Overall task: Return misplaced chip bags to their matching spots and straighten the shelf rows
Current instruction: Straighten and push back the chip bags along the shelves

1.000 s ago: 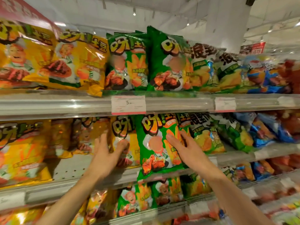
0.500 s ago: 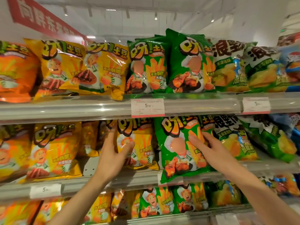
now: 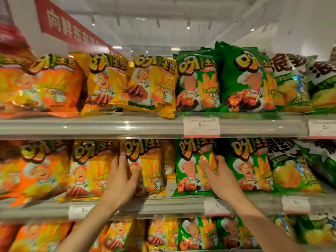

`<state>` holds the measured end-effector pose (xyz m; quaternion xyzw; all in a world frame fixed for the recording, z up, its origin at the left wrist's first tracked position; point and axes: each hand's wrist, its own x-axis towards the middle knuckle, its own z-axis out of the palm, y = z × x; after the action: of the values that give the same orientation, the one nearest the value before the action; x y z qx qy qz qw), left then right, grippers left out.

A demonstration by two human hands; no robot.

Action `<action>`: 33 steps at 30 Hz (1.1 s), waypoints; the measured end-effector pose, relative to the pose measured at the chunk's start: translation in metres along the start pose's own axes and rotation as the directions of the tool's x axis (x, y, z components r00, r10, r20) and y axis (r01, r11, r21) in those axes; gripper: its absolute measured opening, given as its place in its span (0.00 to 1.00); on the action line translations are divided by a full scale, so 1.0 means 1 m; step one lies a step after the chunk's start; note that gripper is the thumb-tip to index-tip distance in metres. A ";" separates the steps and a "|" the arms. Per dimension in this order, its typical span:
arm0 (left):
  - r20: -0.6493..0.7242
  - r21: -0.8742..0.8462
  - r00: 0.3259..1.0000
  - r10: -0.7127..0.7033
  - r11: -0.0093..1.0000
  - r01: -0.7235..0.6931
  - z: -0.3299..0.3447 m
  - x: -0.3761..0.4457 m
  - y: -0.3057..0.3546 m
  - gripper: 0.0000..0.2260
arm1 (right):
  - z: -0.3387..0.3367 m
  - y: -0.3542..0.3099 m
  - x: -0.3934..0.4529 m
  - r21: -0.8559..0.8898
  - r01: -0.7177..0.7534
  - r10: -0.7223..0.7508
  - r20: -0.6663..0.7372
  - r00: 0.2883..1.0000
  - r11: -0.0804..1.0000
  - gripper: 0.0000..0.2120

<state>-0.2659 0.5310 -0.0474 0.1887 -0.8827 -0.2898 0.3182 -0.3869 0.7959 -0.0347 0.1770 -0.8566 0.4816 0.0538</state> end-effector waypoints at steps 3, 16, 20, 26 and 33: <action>0.041 -0.016 0.999 0.007 1.000 -0.007 0.002 -0.002 -0.001 0.32 | 0.010 0.000 -0.002 -0.122 0.083 -0.097 -0.118 0.988 0.989 0.33; 0.203 -0.063 0.978 0.041 0.998 -0.028 0.006 -0.005 0.005 0.37 | 0.031 0.010 -0.002 -0.775 0.362 -0.494 0.075 0.866 0.517 0.33; 0.198 -0.034 0.980 0.022 0.999 -0.015 0.010 -0.005 0.007 0.37 | 0.028 0.012 -0.003 -0.774 0.374 -0.503 0.083 0.860 0.511 0.32; 0.078 -0.042 0.997 0.022 0.999 -0.019 0.020 -0.010 0.005 0.38 | 0.027 0.014 -0.002 -0.738 0.404 -0.532 0.072 0.843 0.541 0.31; -0.026 -0.071 0.998 0.064 0.995 -0.066 0.014 -0.026 0.008 0.33 | 0.033 0.012 -0.003 -0.626 0.417 -0.529 0.008 0.849 0.659 0.31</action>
<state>-0.2578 0.5562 -0.0626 0.1517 -0.8735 -0.3086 0.3446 -0.3853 0.7748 -0.0624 0.3245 -0.8798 0.1642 0.3061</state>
